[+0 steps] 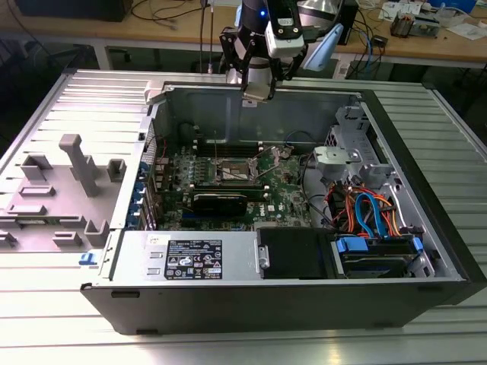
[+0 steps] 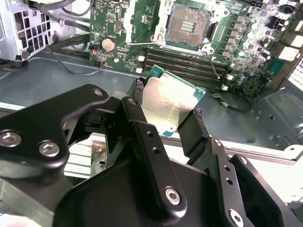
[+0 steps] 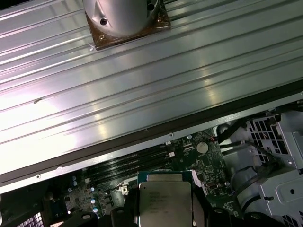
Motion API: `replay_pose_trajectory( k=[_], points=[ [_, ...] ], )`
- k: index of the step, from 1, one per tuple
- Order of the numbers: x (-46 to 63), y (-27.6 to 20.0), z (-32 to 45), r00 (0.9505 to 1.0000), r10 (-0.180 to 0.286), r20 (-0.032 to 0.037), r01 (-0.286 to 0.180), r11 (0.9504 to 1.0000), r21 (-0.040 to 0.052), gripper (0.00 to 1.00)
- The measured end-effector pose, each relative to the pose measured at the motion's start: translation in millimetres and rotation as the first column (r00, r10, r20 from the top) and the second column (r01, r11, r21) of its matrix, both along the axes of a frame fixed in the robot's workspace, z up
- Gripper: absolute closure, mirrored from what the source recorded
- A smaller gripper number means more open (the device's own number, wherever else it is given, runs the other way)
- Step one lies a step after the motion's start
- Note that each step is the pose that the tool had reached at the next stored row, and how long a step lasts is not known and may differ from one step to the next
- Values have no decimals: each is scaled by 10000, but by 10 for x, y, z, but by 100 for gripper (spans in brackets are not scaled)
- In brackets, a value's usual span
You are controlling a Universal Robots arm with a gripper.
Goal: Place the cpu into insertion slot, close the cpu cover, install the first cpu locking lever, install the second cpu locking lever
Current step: 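Place the cpu into insertion slot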
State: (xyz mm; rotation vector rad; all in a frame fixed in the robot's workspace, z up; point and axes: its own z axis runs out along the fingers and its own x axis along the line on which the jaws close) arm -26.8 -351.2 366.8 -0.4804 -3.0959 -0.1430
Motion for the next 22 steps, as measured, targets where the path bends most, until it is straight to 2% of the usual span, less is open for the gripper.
replay_pose_trajectory(
  k=[12, 17, 19, 21, 22],
  points=[
    [0, 0, 0, 10000, -34, 0, 34, 10000, 0, 46],
    [0, 0, -2, 9990, -437, -1, 437, 9990, -1, 46],
    [-1, -17, -6, 9987, -507, 0, 507, 9987, 1, 46],
    [0, -54, -15, 9986, -526, 1, 526, 9986, 1, 46],
    [0, -55, -22, 9983, -587, 1, 587, 9983, 2, 46]
  ],
)
